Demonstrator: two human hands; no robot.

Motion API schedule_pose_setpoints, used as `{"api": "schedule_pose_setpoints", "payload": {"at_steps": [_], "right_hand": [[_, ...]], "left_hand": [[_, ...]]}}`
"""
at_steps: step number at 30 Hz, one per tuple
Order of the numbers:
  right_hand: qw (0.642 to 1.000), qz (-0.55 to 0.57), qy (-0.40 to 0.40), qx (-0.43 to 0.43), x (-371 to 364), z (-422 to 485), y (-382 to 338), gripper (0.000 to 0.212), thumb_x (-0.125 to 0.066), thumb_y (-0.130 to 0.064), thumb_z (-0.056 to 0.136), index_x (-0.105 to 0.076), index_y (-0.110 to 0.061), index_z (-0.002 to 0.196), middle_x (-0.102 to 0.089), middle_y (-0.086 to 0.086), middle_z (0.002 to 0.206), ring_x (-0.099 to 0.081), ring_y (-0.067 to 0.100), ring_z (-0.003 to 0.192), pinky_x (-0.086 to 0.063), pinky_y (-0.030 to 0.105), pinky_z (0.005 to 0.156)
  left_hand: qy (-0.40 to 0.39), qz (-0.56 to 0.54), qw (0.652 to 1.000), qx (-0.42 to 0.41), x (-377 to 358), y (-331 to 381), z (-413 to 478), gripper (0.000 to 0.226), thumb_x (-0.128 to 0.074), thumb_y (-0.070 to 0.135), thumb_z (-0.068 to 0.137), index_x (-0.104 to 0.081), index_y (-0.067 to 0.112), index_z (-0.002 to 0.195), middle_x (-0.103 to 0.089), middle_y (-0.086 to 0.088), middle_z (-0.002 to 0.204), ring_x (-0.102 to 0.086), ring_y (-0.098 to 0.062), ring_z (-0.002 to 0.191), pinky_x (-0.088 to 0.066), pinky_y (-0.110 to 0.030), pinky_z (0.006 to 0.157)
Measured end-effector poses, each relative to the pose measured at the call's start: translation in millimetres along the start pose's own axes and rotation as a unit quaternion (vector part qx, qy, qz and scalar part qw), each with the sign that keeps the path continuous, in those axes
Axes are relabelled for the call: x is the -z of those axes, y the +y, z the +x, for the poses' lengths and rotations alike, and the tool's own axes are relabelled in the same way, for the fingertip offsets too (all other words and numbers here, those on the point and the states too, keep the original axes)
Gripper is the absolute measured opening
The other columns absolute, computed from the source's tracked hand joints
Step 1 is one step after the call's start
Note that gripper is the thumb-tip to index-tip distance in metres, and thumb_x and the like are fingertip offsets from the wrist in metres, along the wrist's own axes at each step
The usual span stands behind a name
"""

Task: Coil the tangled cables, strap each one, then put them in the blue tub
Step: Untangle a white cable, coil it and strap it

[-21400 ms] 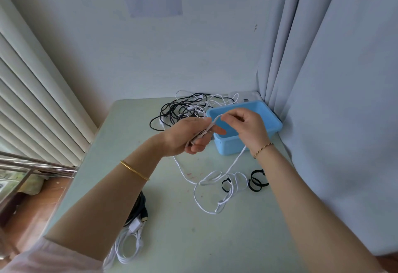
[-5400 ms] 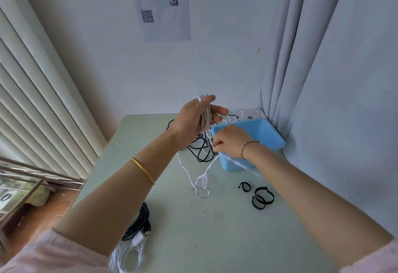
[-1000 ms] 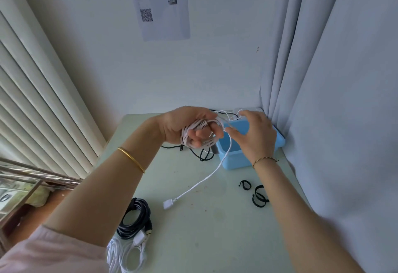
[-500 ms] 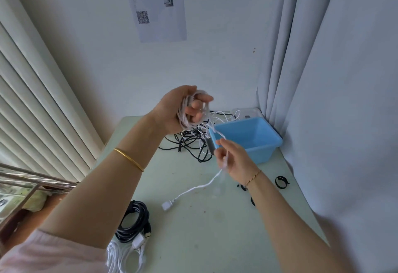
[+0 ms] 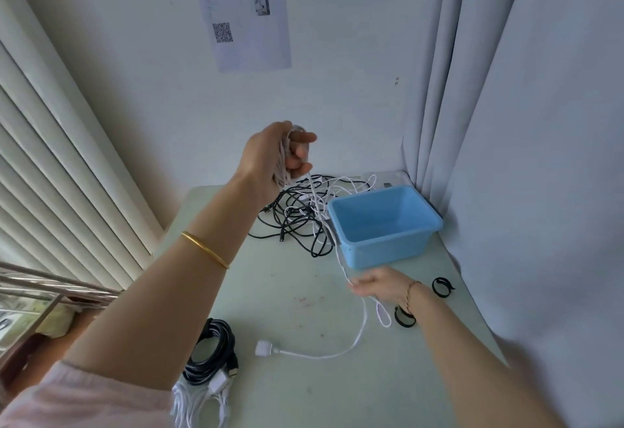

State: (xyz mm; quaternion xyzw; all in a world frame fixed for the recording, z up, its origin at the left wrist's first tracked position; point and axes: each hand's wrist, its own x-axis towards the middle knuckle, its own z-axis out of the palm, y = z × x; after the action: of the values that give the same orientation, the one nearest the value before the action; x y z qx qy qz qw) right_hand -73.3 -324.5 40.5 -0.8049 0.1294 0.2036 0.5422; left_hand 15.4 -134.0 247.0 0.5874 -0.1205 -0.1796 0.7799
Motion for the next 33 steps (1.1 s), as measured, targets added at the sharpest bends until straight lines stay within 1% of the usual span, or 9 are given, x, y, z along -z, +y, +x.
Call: {"api": "schedule_pose_setpoints", "payload": {"at_steps": [5,10,13,16,18,22,26,29,33], "right_hand": [[0.986,0.012,0.081,0.143,6.9,-16.6,-57.0,0.067,-0.064,-0.003,0.082,-0.036,-0.016,0.142,-0.042,-0.002,0.14,-0.036,0.015,0.134,-0.032,0.034,0.11],[0.949,0.09,0.1,0.286,-1.0,-28.4,-109.0,0.044,-0.058,-0.011,0.091,-0.045,-0.015,0.133,-0.052,-0.007,0.125,-0.045,0.0,0.119,-0.035,0.02,0.101],[0.926,0.082,0.149,0.338,-6.7,-27.4,-120.0,0.012,-0.052,-0.01,0.095,-0.061,-0.005,0.101,-0.066,-0.001,0.092,-0.062,-0.002,0.088,-0.045,0.014,0.083],[0.916,0.164,0.19,0.313,-8.8,-24.2,-117.3,0.024,-0.044,-0.009,0.098,-0.061,-0.011,0.081,-0.055,-0.01,0.055,-0.059,0.01,0.055,-0.053,0.031,0.071],[0.924,0.153,0.175,0.304,-13.7,-23.1,-111.3,0.026,-0.043,-0.012,0.099,-0.065,-0.013,0.085,-0.049,-0.006,0.05,-0.049,0.009,0.045,-0.054,0.04,0.07],[0.952,0.063,0.078,0.289,-24.1,-36.5,-109.6,0.023,-0.046,-0.018,0.099,-0.066,-0.016,0.089,-0.04,-0.007,0.044,-0.052,0.012,0.046,-0.049,0.027,0.062],[0.96,0.002,0.033,0.279,-19.0,-53.1,-116.4,0.013,-0.057,-0.017,0.093,-0.067,-0.012,0.086,-0.044,0.0,0.047,-0.053,0.013,0.041,-0.052,0.032,0.064],[0.946,-0.017,0.108,0.304,-9.8,-57.0,-123.0,0.008,-0.063,-0.017,0.089,-0.07,-0.014,0.086,-0.048,0.003,0.057,-0.045,0.01,0.045,-0.051,0.026,0.054],[0.914,0.001,0.256,0.315,11.3,-47.7,-126.9,0.012,-0.065,-0.012,0.084,-0.072,-0.021,0.082,-0.047,-0.017,0.045,-0.041,0.003,0.047,-0.049,0.033,0.056]], "left_hand": [[-0.053,0.036,0.995,0.081,2.3,-7.5,-5.7,0.042,-0.031,0.02,0.101,-0.062,-0.003,0.083,-0.047,0.0,0.045,-0.034,-0.008,0.035,-0.04,-0.019,0.044],[-0.116,0.015,0.981,0.156,0.5,-15.9,-7.0,0.043,-0.031,0.022,0.1,-0.061,0.001,0.078,-0.046,0.001,0.043,-0.034,-0.007,0.032,-0.045,-0.017,0.042],[-0.133,-0.035,0.974,0.181,0.9,-17.3,-7.6,0.049,-0.03,0.025,0.1,-0.063,0.006,0.069,-0.047,0.002,0.042,-0.035,-0.006,0.03,-0.048,-0.018,0.041],[-0.164,-0.147,0.959,0.179,4.0,-17.4,-8.8,0.057,-0.029,0.028,0.099,-0.068,0.006,0.065,-0.048,0.003,0.044,-0.039,-0.006,0.032,-0.052,-0.02,0.046],[-0.166,-0.233,0.947,0.146,7.3,-16.8,-7.0,0.052,-0.031,0.031,0.097,-0.067,0.002,0.076,-0.053,0.001,0.05,-0.046,-0.008,0.038,-0.055,-0.022,0.056],[-0.069,-0.251,0.965,0.043,9.5,-17.1,1.3,0.04,-0.023,0.024,0.098,-0.052,-0.002,0.092,-0.059,-0.01,0.074,-0.053,-0.018,0.059,-0.054,-0.035,0.084],[0.036,0.059,0.997,-0.025,21.4,-22.5,7.9,0.02,-0.029,0.015,0.103,-0.047,0.007,0.096,-0.063,-0.011,0.09,-0.053,-0.02,0.078,-0.045,-0.032,0.083],[0.009,0.402,0.915,-0.035,30.3,-27.2,2.3,0.018,-0.035,0.011,0.102,-0.047,0.016,0.091,-0.065,-0.014,0.093,-0.054,-0.02,0.076,-0.044,-0.025,0.067],[-0.121,0.528,0.834,0.1,25.1,-32.1,-10.5,0.043,-0.03,0.031,0.103,-0.056,-0.002,0.095,-0.065,-0.016,0.077,-0.057,-0.019,0.058,-0.042,-0.018,0.053]]}}
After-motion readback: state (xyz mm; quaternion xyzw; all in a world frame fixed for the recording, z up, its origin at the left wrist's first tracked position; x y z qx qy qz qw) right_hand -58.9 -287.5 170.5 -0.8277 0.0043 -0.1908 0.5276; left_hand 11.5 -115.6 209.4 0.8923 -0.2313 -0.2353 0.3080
